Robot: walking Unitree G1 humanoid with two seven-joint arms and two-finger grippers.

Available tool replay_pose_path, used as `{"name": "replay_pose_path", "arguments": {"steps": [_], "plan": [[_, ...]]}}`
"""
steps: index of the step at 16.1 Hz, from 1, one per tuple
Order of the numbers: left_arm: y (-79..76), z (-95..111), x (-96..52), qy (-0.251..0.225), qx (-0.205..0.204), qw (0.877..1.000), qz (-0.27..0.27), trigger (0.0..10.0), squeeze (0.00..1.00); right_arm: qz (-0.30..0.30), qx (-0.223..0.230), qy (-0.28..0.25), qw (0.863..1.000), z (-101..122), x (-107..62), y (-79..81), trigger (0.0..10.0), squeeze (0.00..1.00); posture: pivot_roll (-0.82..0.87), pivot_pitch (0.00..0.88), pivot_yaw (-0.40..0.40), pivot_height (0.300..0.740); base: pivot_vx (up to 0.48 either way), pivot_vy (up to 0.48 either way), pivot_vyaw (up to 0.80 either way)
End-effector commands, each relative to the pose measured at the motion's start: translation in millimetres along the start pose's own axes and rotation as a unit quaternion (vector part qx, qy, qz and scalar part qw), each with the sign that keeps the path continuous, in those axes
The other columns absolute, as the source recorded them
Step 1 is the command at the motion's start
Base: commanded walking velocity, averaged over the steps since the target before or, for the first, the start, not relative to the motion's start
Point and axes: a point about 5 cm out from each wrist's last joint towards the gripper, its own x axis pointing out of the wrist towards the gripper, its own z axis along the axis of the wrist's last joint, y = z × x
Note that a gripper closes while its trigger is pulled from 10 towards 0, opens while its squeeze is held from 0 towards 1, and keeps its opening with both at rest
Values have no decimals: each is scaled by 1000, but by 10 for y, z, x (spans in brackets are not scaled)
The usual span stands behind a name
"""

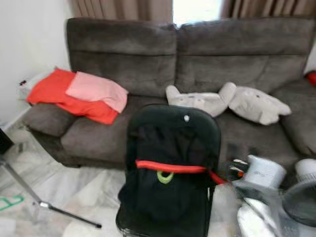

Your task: Hang hanger

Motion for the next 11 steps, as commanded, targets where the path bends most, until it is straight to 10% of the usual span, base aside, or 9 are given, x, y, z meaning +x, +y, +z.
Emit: {"name": "replay_pose_path", "arguments": {"steps": [1,6,10,11], "plan": [[147,-93,-50,13,-3,1000,18,10000,0,17,9,-17,1000,79,30,118,10000,0,9,0,38,740,0,0,0],[70,-32,-16,11,2,1000,12,10000,0,82,-113,-42,989,292,-31,-106,10000,0,-3,0,42,740,0,0,0],[-217,170,83,2,18,1000,-7,10000,0,276,-317,8,908,803,-20,-483,10000,0,-46,0,59,740,0,0,0],[-225,174,85,2,19,1000,-7,10000,0,278,-319,9,906,815,-11,-488,10000,0,-46,0,59,740,0,0,0]]}}
